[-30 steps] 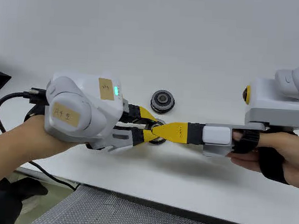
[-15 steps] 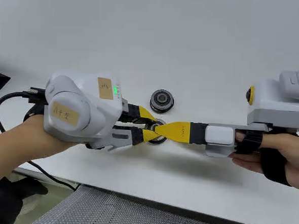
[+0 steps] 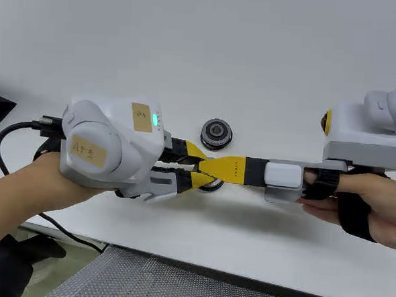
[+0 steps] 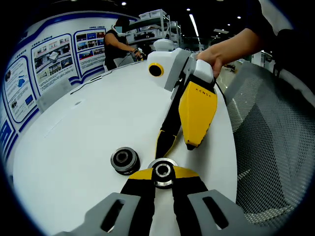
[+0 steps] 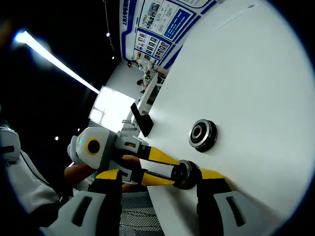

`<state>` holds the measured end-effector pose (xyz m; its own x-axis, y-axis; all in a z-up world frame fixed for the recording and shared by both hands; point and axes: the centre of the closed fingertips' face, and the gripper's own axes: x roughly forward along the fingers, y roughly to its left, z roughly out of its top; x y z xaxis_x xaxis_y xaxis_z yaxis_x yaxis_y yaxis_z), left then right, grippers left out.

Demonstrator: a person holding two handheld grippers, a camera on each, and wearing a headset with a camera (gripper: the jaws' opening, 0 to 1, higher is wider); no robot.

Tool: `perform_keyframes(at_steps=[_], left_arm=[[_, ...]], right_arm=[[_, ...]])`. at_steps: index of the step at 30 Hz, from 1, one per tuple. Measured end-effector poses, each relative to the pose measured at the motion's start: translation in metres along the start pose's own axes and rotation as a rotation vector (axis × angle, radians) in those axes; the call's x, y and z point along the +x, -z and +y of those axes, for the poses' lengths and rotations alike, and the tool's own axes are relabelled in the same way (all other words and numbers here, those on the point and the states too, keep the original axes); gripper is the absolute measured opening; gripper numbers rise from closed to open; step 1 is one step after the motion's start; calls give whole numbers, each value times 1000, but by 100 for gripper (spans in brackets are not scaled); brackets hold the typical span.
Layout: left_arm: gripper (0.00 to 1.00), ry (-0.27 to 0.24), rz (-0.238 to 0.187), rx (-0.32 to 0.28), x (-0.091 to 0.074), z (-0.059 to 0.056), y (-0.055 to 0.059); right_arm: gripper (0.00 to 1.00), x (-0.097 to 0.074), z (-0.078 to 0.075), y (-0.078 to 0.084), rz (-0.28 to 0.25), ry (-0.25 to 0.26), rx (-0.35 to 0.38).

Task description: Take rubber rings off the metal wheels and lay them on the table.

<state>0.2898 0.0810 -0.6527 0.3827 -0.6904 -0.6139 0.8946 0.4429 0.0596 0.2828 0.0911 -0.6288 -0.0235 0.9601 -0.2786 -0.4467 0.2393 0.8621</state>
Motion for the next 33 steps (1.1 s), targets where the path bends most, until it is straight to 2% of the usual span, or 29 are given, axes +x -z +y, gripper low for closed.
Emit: perform_keyframes(at_steps=[4,15,23,27,30,33], left_arm=[[12,1,1,1,0,0,0],[12,4,7,7,0,0,1],[12,5,11,9,0,0,1],[12,7,10,11,0,0,2],[12,10,12,15,0,0,2],[12,10,11,12,0,0,1]], right_arm=[[63,-2,3,1,8,-15,7],[65,-2,8,7,45,-10,-41],[63,-4,7,14,67,-11,-42],[61,-4,5,13,50,-2,-33],[61,-5,7,17,59,-8,-27],[60,-6,5,16,27,-9,-23]])
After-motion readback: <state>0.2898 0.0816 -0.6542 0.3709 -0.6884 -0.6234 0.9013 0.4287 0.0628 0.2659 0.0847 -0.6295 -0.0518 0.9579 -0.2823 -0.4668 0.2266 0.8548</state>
